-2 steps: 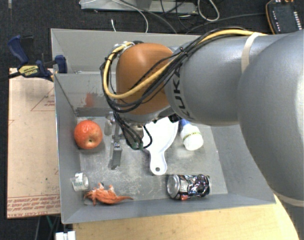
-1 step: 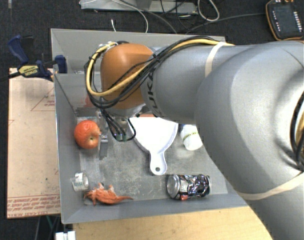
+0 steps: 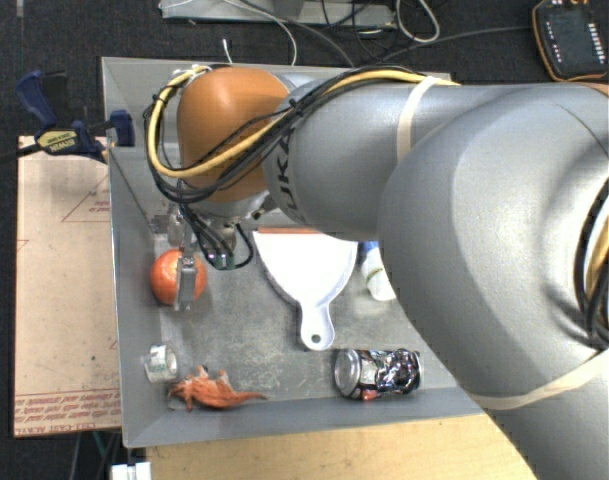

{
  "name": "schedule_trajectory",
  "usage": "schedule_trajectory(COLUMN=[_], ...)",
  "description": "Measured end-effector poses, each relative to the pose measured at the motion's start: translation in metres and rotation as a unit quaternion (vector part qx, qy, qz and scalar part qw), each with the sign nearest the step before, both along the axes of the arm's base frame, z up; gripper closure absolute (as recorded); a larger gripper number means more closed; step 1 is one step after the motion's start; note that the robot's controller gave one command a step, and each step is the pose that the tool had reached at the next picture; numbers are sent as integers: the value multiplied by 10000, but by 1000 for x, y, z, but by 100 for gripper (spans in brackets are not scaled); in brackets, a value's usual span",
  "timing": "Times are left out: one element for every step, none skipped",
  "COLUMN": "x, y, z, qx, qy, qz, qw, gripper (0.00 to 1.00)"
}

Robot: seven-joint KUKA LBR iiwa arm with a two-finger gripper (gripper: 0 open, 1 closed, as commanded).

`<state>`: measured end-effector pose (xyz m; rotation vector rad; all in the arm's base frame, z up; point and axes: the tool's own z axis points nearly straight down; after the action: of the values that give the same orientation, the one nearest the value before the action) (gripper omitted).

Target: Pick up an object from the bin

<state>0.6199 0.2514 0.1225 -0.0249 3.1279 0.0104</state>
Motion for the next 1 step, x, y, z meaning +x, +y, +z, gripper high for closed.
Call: schedule_trajectory(x=[-15], y=[-3], z=[-23], qx=[-40], qy=[-7], qz=[-689], qw=[9976], gripper=[0])
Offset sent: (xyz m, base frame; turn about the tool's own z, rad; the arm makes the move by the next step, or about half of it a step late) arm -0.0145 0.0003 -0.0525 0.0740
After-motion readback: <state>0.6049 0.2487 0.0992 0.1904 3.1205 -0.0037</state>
